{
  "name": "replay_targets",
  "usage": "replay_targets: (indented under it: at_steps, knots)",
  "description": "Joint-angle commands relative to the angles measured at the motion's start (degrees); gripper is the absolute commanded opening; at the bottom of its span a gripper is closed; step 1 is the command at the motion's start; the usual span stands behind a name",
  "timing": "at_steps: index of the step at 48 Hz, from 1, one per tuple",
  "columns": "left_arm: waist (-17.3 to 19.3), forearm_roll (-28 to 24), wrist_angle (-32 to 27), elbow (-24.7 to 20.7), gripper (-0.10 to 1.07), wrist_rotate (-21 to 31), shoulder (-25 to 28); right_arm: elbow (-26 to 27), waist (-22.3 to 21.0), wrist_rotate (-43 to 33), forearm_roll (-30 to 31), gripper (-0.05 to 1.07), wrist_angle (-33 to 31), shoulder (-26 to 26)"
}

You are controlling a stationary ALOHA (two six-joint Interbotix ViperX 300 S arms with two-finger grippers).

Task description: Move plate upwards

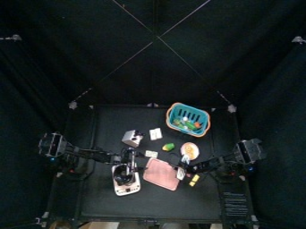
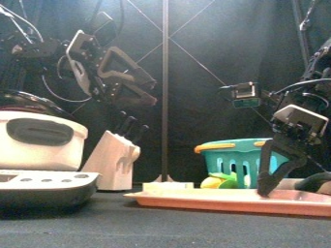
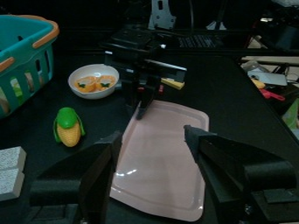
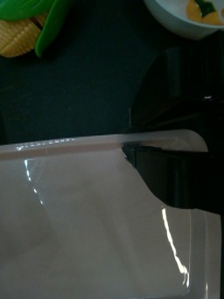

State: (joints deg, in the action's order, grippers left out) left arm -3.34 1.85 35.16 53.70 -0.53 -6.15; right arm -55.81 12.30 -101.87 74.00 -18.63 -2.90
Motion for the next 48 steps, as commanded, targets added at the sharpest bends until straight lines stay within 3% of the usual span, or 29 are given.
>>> replay_targets:
  at_steps: [1,22,48]
  knots:
    - [0.1,0.0,0.3,-0.7,0.94,0.0,-0.4,0.4,0.2,0.1,-0.1,0.63,-1.1,-1.7]
    - [0.2,0.0,0.3,-0.7,0.94,0.0,-0.9,1.1,0.2,0.0,-0.1,0.89,-2.5,-2.2]
    - [0.0,0.0,0.2,-0.1,0.94,0.0,-2.3,1.1,0.2,0.1,0.3,0.9,-2.8,-5.4]
